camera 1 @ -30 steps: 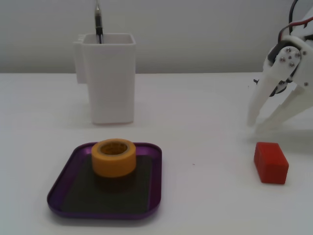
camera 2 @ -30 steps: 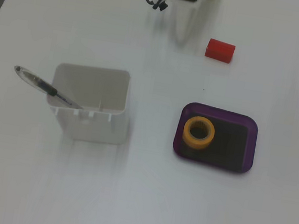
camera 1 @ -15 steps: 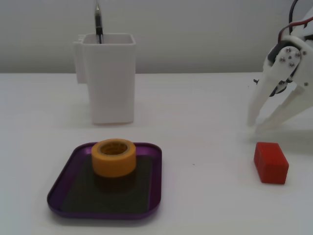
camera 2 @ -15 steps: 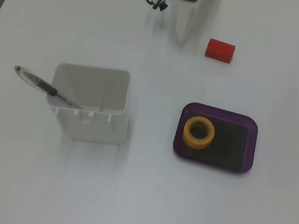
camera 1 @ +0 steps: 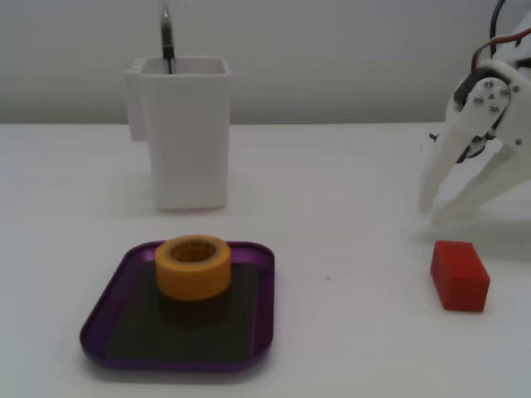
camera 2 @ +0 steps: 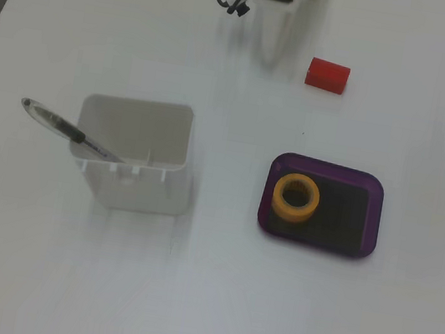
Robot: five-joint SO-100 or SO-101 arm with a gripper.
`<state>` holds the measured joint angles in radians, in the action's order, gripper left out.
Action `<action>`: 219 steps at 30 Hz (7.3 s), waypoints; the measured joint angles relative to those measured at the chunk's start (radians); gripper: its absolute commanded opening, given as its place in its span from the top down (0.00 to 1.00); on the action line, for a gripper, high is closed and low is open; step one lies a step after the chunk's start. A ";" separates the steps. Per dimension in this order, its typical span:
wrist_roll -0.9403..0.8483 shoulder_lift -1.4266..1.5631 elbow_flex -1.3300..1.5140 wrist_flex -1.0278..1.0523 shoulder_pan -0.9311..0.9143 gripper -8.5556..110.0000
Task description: Remove the yellow tape from the box.
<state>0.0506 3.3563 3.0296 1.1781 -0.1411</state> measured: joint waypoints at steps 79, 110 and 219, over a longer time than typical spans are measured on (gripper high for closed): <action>-0.344 -2.212 -1.965 0.178 0.249 0.79; -0.344 -2.233 -1.968 0.133 0.176 0.79; -0.313 -1.091 -1.232 0.161 0.144 0.80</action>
<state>-0.2623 2.2657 1.7978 1.3392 0.0031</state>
